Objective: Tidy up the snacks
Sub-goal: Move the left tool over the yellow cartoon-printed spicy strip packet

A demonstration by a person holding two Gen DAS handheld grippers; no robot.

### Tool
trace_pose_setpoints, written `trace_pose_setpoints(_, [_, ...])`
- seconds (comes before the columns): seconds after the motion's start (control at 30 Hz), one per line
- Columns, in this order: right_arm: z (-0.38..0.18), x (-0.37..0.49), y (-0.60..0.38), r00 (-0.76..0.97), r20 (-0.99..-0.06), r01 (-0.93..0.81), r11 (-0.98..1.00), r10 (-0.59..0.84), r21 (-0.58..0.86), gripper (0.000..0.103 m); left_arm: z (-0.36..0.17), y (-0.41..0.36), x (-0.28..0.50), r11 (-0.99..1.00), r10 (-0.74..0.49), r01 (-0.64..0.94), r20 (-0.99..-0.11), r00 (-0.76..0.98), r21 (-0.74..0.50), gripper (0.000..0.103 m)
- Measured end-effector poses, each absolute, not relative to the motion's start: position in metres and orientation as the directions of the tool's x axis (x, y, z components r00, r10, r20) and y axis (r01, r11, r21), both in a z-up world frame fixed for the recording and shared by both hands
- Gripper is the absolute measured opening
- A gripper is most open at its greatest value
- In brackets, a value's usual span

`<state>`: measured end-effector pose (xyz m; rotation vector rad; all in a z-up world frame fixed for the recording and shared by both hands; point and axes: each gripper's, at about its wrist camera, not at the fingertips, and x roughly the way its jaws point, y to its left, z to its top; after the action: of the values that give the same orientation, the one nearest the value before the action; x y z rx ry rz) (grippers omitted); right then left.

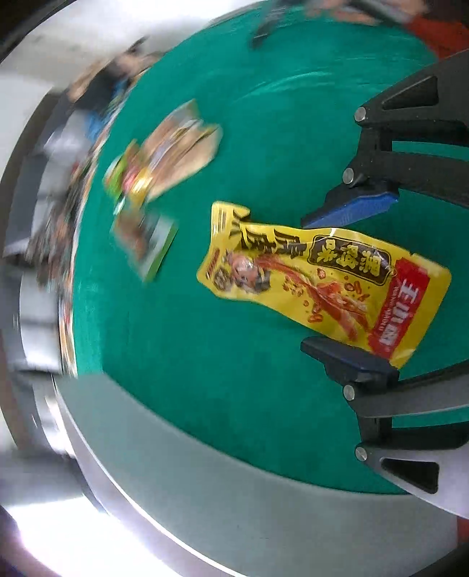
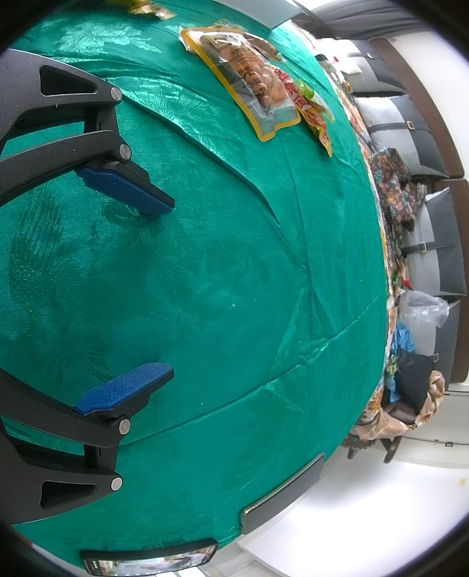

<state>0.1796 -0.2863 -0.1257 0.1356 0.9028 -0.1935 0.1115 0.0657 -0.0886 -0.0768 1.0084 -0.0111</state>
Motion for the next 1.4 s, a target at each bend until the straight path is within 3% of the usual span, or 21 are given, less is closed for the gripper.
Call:
trace_pose_setpoints(0.07, [-0.126,0.18,-0.286,0.604,-0.79,0.223,0.974,-0.11,0.036,0.087,-0.096,0.071,0.122,0.994,-0.06,-0.051,-0.845,0.531,-0.102,0.078])
trace_pose_setpoints(0.1, [-0.126,0.18,-0.287,0.604,-0.79,0.223,0.974,-0.11,0.036,0.087,-0.097,0.069,0.124,0.995,-0.056,-0.044,-0.837,0.544,-0.095,0.091])
trace_pose_setpoints(0.23, [-0.126,0.18,-0.287,0.604,-0.79,0.223,0.974,-0.109,0.036,0.087,-0.106,0.054,0.139,1.0,-0.017,0.019,-0.852,0.523,-0.008,0.103])
trace_pose_setpoints(0.8, [-0.126,0.181,-0.287,0.604,-0.79,0.224,0.974,-0.109,0.036,0.087,-0.104,0.061,0.156,0.997,-0.044,0.082,-0.843,0.536,0.0,0.103])
trace_pose_setpoints(1.4, [-0.126,0.181,-0.286,0.604,-0.79,0.224,0.974,-0.109,0.037,0.087,-0.105,0.083,0.164,0.999,-0.024,0.046,-0.826,0.563,0.002,0.103])
